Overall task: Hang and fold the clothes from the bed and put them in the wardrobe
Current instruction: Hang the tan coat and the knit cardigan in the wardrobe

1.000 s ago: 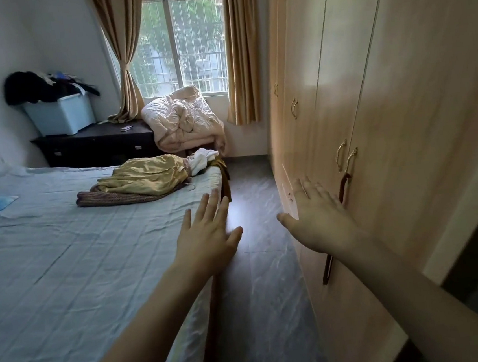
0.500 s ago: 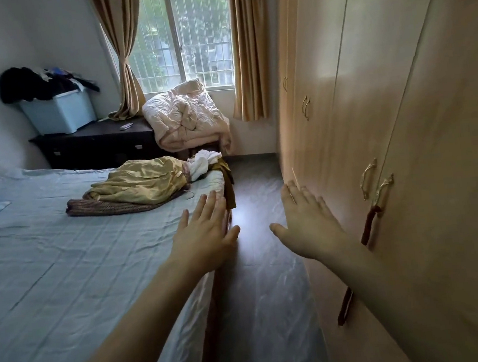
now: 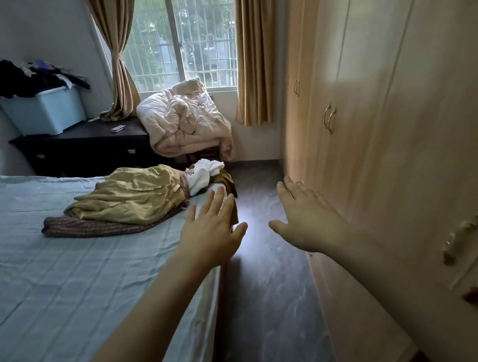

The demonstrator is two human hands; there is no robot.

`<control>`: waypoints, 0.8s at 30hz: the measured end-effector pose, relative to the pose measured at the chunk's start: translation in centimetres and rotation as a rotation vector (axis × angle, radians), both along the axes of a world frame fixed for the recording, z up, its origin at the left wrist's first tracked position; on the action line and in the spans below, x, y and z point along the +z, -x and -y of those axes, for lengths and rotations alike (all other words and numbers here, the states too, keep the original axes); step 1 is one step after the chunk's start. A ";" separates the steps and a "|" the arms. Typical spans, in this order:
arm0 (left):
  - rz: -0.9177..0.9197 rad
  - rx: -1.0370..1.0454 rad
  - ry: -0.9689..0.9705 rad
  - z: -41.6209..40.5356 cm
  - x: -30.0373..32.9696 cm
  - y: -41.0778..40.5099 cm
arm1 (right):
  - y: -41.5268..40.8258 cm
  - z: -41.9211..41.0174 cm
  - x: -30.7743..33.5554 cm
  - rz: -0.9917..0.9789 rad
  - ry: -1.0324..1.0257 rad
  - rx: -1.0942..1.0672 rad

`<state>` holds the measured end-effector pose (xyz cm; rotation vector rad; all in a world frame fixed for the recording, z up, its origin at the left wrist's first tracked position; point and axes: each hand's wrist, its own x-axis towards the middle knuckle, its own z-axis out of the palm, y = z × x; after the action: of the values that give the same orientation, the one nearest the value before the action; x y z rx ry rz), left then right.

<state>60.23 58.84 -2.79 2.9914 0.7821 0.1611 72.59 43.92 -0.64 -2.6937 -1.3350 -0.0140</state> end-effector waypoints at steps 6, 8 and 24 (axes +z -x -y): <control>0.040 0.018 -0.014 -8.1 -0.3 -5.9 | -5.5 -7.3 0.0 -0.006 -0.101 -0.021; 0.044 -0.002 0.000 -9.8 -0.9 -7.6 | -7.1 -8.8 -0.4 -0.027 -0.082 -0.035; -0.013 -0.020 0.058 -22.6 -3.4 -25.9 | -25.9 -22.0 -3.3 -0.076 -0.022 -0.031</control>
<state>86.12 81.49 -6.15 2.9471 0.7450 0.1155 98.51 65.89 -3.95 -2.6682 -1.2637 0.0698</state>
